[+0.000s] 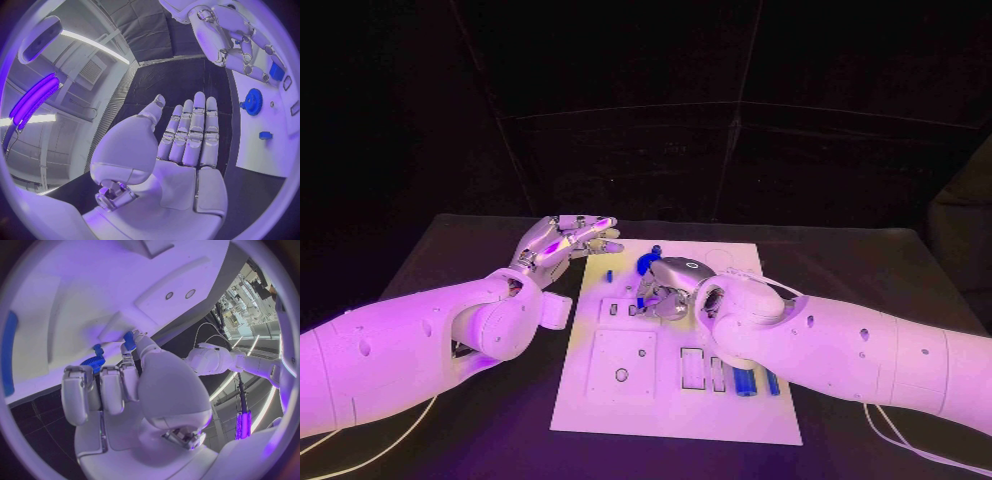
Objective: Assemble the parts on the task board
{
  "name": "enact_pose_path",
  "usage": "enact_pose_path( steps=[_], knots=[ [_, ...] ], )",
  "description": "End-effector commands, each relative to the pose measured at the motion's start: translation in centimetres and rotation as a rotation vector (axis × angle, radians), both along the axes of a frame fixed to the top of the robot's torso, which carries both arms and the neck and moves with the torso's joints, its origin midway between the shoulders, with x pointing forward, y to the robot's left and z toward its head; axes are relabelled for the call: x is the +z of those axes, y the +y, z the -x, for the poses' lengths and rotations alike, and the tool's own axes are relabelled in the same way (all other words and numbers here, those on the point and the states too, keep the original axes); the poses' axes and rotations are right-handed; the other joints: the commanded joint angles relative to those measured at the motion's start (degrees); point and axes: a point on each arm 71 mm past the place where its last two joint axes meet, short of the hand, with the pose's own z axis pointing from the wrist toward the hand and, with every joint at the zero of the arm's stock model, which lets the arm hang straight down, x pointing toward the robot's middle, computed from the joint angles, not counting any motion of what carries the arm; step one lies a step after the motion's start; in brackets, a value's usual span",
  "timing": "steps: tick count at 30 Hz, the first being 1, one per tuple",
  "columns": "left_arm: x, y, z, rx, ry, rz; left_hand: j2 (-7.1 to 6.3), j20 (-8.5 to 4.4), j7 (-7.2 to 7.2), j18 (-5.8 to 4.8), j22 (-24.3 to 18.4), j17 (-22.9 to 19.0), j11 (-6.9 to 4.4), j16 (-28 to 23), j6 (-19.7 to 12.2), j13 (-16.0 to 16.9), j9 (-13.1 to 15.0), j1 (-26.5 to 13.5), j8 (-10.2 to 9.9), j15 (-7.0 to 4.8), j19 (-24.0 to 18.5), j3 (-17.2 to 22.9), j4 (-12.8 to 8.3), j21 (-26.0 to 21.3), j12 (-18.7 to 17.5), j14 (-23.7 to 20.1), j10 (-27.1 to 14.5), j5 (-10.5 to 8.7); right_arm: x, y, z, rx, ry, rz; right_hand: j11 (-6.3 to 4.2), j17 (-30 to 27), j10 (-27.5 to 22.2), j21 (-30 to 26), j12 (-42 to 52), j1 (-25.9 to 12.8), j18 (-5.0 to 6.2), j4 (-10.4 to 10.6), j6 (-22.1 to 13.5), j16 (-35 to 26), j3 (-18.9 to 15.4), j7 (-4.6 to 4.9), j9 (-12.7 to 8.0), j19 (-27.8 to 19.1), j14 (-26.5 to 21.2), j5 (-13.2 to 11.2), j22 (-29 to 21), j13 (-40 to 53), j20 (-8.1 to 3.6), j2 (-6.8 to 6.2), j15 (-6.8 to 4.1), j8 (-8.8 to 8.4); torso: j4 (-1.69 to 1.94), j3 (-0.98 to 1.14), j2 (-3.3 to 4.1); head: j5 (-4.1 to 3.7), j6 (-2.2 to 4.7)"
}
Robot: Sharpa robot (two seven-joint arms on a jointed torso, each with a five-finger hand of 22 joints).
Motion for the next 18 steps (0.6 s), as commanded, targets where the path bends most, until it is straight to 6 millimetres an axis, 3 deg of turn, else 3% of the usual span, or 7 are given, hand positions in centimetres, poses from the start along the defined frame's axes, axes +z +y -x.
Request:
enact_pose_path(
  steps=[1,18],
  knots=[
    [0.15,-0.09,-0.01,-0.008,-0.006,0.009,0.45,0.34,0.3,0.89,-0.1,0.1,0.06,-0.3,-0.2,0.0,0.0,0.1,-0.3,0.17,0.0,0.1,-0.3,-0.2,-0.2,0.1,-0.1,0.16,-0.38,0.0,0.13,0.006,0.01,0.038,0.13,4.4,-0.4,-0.3,-0.1,-0.5,-0.4,0.4,0.1,-0.3,-0.1,-0.02,0.0,3.1,3.9,0.3,11.4,4.1,-0.37,-0.04,-0.33,-0.08,0.01,-0.01,0.05,0.03,0.05],
    [0.14,-0.1,-0.01,-0.009,-0.005,0.008,0.45,0.34,0.3,0.89,-0.1,0.1,0.06,-0.3,-0.2,0.0,0.0,0.1,-0.3,0.17,0.0,0.1,-0.3,-0.2,-0.2,0.1,-0.1,0.16,-0.71,-0.04,0.43,0.014,0.021,0.074,0.31,4.3,-0.8,-0.5,-0.9,-1.0,-0.33,0.4,-0.4,-0.4,-0.1,0.21,-0.2,2.9,3.8,0.3,11.1,3.5,-0.31,-0.89,-0.21,-0.61,-0.07,0.03,0.01,0.07,-0.25]
  ],
)
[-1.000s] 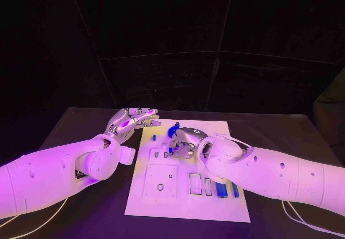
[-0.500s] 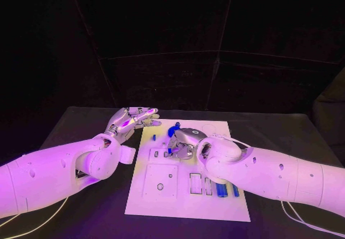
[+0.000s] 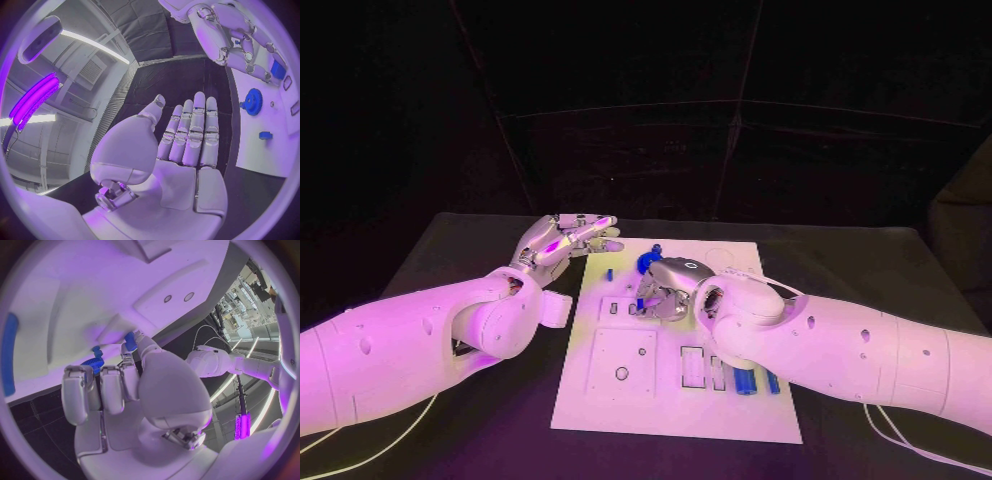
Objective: Assemble the parts on the task board
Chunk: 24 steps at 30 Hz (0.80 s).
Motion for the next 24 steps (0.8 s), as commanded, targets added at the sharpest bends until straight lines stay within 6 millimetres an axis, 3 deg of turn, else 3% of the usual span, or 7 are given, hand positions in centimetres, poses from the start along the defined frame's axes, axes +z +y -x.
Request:
enact_pose_path(
  steps=[1,24],
  knots=[
    [0.15,-0.1,0.01,-0.009,-0.006,0.008,0.45,0.34,0.3,0.88,-0.1,0.1,0.06,-0.3,-0.2,0.0,0.0,0.1,-0.3,0.17,0.0,0.1,-0.3,-0.2,-0.2,0.1,-0.1,0.16,-0.68,-0.19,0.19,0.001,0.021,0.055,-0.02,4.3,-0.6,-0.2,-0.5,-0.4,-0.33,0.2,-0.4,-0.3,0.1,0.27,-0.1,2.9,3.8,0.4,11.1,3.5,-0.31,-0.39,-0.2,-0.37,-0.05,0.01,0.0,0.02,-0.05],
    [0.14,-0.1,0.01,-0.012,-0.004,0.009,0.51,0.34,0.28,0.89,-0.1,0.1,0.04,-0.3,-0.1,0.0,0.0,0.1,-0.3,0.16,0.0,0.1,-0.4,-0.2,-0.3,0.1,-0.1,0.16,-0.72,-0.24,0.19,-0.01,-0.001,0.063,0.63,3.8,-1.7,-0.6,-2.5,-3.8,-0.19,1.8,-2.3,-0.7,-1.3,0.92,-0.3,2.4,3.7,1.0,10.6,2.0,0.19,-3.75,0.33,-1.85,-0.02,0.01,0.02,0.03,-0.18]
  ],
)
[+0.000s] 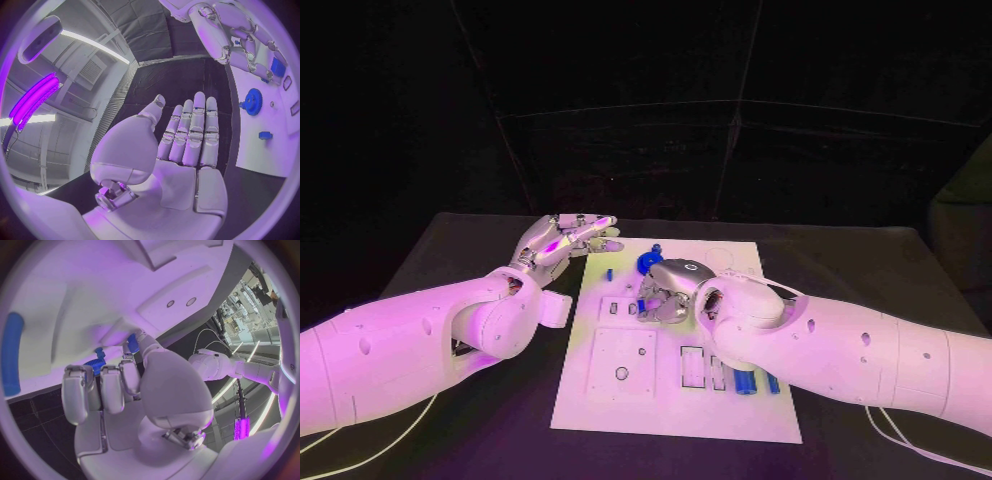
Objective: Assemble the parts on the task board
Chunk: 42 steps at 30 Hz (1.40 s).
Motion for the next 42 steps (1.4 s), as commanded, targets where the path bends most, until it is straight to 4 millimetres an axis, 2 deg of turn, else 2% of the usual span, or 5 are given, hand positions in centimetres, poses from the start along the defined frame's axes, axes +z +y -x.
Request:
enact_pose_path(
  steps=[1,16,25,34,42],
  knots=[
    [0.1,-0.1,0.0,-0.012,-0.006,0.009,0.51,0.34,0.28,0.89,-0.1,0.1,0.04,-0.3,-0.1,0.0,0.0,0.1,-0.3,0.16,0.0,0.1,-0.4,-0.2,-0.3,0.1,-0.1,0.16,-0.5,-0.2,0.0,-0.011,0.014,0.029,0.16,3.8,-0.4,-0.3,-0.3,-0.6,-0.19,0.5,-0.7,-0.4,-0.1,-0.07,-0.1,2.5,3.8,0.9,10.6,2.1,0.21,-0.48,0.36,-0.3,-0.01,0.01,0.02,0.04,-0.16],
    [0.1,0.0,0.0,-0.013,-0.008,0.001,1.05,0.04,-0.54,0.99,-0.2,0.4,-0.64,-0.2,1.3,0.1,0.2,0.2,0.2,-0.35,0.7,0.4,-0.7,-0.1,-0.1,1.1,1.3,0.17,0.7,-0.2,0.5,0.005,-0.083,-0.099,1.86,3.4,-1.3,-0.7,-1.0,-1.1,-0.05,7.5,-7.5,-0.9,-8.5,1.77,0.1,2.1,3.6,3.4,10.0,1.5,1.55,-3.53,1.79,-2.05,-0.1,0.11,-0.04,0.13,-0.06],
    [-0.7,0.4,-0.2,-0.05,0.048,-0.178,-0.32,-5.5,-3.25,0.87,3.4,8.7,-4.1,12.7,4.4,0.8,0.3,-2.2,0.6,-5.55,15.5,-1.5,-0.2,8.4,0.7,19.3,7.3,0.2,2.8,-2.7,1.9,0.127,-0.114,-0.274,1.75,3.9,-0.6,-0.7,0.3,3.7,-0.03,10.8,-11.8,-0.6,-10.3,1.63,0.1,2.0,3.7,3.5,10.0,2.5,1.61,-2.34,1.76,-1.95,-0.09,0.26,-0.43,0.44,0.11],
    [-0.5,0.8,-0.9,-0.121,0.154,-0.534,-0.8,-10.39,-7.14,0.6,11.0,59.2,-8.77,63.6,8.9,8.1,2.2,-2.3,4.0,-9.61,26.1,-1.1,-0.4,21.8,10.0,21.1,17.8,-0.02,6.6,-9.9,0.0,0.01,0.023,-0.371,1.99,-1.6,-3.1,-3.5,-3.3,6.3,1.21,9.4,-11.3,-4.6,-10.2,2.04,0.5,-1.8,2.2,6.0,4.9,-0.5,1.56,-0.27,1.83,-0.33,-0.56,1.25,-1.77,1.03,-0.64],
    [-0.6,-0.4,-1.5,-0.323,0.308,-0.954,0.9,-11.24,-7.44,-4.39,50.3,79.4,-9.29,78.1,5.6,21.6,5.2,-8.9,9.5,-10.39,33.2,-5.6,7.9,53.6,26.7,22.8,13.7,0.22,7.8,-14.3,-1.1,-0.124,0.029,-0.362,2.06,-2.3,-3.0,-3.9,-3.3,5.2,1.32,9.9,-11.3,-5.3,-11.7,2.11,0.5,-2.0,2.2,6.9,4.4,-0.7,1.64,-0.24,1.88,0.48,-0.74,2.01,-2.5,1.57,-1.41]
  ],
)
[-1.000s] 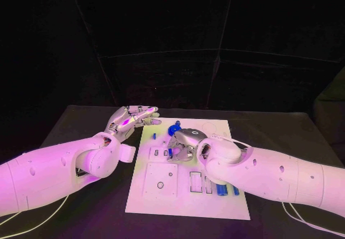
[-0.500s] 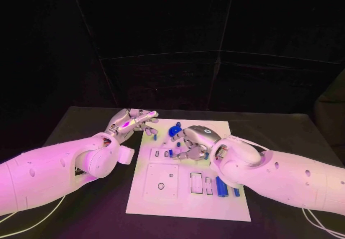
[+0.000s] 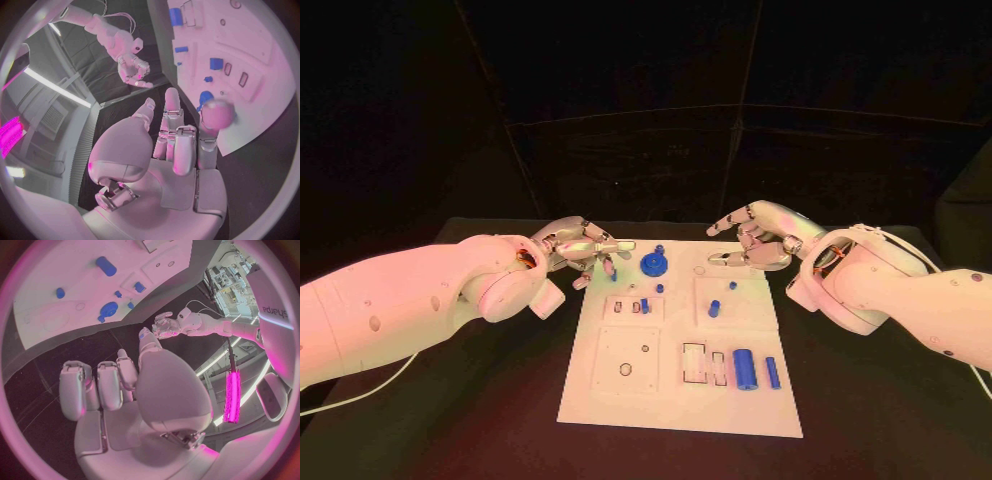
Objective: Assemble the parts on the task board
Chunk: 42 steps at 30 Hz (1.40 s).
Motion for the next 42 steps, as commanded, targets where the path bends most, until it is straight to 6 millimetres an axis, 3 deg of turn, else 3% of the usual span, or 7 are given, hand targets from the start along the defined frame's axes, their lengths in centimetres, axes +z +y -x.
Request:
enact_pose_path(
  steps=[1,4,6,7,12,25,42],
  knots=[
    [-1.6,-0.3,0.4,-0.132,0.161,-0.383,1.13,-0.12,-0.1,-1.41,8.7,11.9,-0.18,1.8,-1.0,4.3,1.2,-1.3,2.2,-0.29,1.8,-1.3,2.8,6.6,5.2,5.3,-2.4,-0.01,0.1,-0.8,-0.3,-0.032,0.063,-0.038,0.12,-0.2,-0.2,-0.4,-0.2,-0.8,0.41,0.0,0.2,-0.2,-0.3,0.29,0.1,-0.5,2.0,0.3,4.4,0.0,-0.1,0.26,0.21,0.44,-0.16,0.65,-0.6,0.34,-0.38],
    [-1.5,-0.9,-0.2,-0.149,0.179,-0.497,1.77,-0.09,-0.3,-1.43,9.6,12.1,-0.1,2.0,-2.2,9.1,2.4,-1.3,4.4,-0.37,1.4,-2.6,4.9,7.5,10.6,5.3,-4.9,-0.05,0.3,-1.5,-0.4,-0.06,0.066,-0.027,0.08,-0.3,-0.1,-0.4,-0.1,-0.9,0.44,0.1,0.3,-0.3,-0.6,0.24,0.1,-0.5,1.9,0.5,4.3,0.0,-0.12,0.24,0.2,0.66,-0.11,0.89,-0.75,0.34,-0.67],
    [-1.4,-1.3,-0.7,-0.156,0.176,-0.562,2.01,-0.27,-0.8,-1.36,10.5,12.2,-0.56,2.0,-3.2,18.9,4.8,-1.8,8.4,-0.65,0.9,-4.9,7.8,8.2,20.9,5.3,-5.1,0.11,0.3,-1.8,-0.5,-0.074,0.067,-0.02,-0.02,-0.5,0.1,-0.5,0.2,-1.0,0.46,0.2,0.7,-0.5,-1.0,0.1,0.2,-0.6,1.9,0.8,4.2,0.2,-0.16,0.25,0.12,1.14,-0.12,1.03,-0.84,0.23,-0.85],
    [-1.4,-1.6,-0.9,-0.157,0.173,-0.585,2.42,-0.27,-0.82,-1.47,11.6,12.5,-0.83,2.2,-5.1,23.4,7.1,-0.9,12.0,-0.79,0.6,-6.6,9.8,9.1,26.1,5.3,-7.1,0.09,0.3,-1.9,-0.5,-0.08,0.068,-0.016,-0.05,-0.5,0.1,-0.5,0.2,-1.0,0.47,0.2,0.8,-0.6,-1.1,0.07,0.3,-0.6,1.9,0.9,4.2,0.2,-0.18,0.26,0.1,1.25,-0.14,1.08,-0.86,0.24,-0.9],
    [-1.6,-3.2,-1.9,-0.176,0.165,-0.678,2.35,-0.34,-1.58,-2.1,16.4,14.6,-0.91,3.4,-7.8,30.6,11.4,-0.6,18.6,-1.09,1.0,-10.6,13.3,12.4,33.4,5.8,-6.3,-0.07,0.2,-2.4,-0.8,-0.116,0.075,0.029,-0.13,-2.0,0.1,-1.5,0.1,-2.3,0.84,1.2,0.7,-1.8,-2.4,-0.02,0.3,-1.7,1.6,1.5,2.6,0.0,-0.3,0.33,0.0,1.9,0.02,1.08,-0.99,0.32,-1.25],
    [-1.9,-5.9,-3.1,-0.224,0.155,-0.779,1.85,-0.79,-2.02,-2.58,19.8,15.0,-1.44,3.6,-9.7,33.6,14.5,-0.7,22.6,-1.44,1.3,-14.5,14.7,14.6,36.4,5.9,-5.7,-0.23,0.4,-2.8,-1.1,-0.151,0.05,0.048,-0.2,-2.5,0.0,-2.1,-0.1,-3.2,1.04,1.7,0.8,-2.3,-3.4,-0.11,0.4,-2.2,1.6,1.2,1.7,-0.3,-0.37,0.25,-0.07,2.63,0.0,1.07,-0.95,0.68,-1.7],
    [-2.7,-8.0,-3.1,-0.296,0.17,-0.835,2.52,-0.78,-2.0,-2.64,20.3,15.0,-1.42,3.6,-10.7,33.9,15.6,0.9,23.9,-1.41,1.2,-15.1,14.2,15.0,36.8,5.9,-5.9,-0.19,0.4,-2.4,-1.4,-0.155,0.046,0.036,-0.27,-2.5,-0.6,-2.6,-0.7,-4.4,1.2,1.8,1.0,-2.4,-4.0,-0.23,0.5,-2.7,1.6,1.4,1.0,-0.8,-0.42,0.84,-0.12,3.48,-0.03,0.92,-0.9,0.85,-2.08]
  ],
)
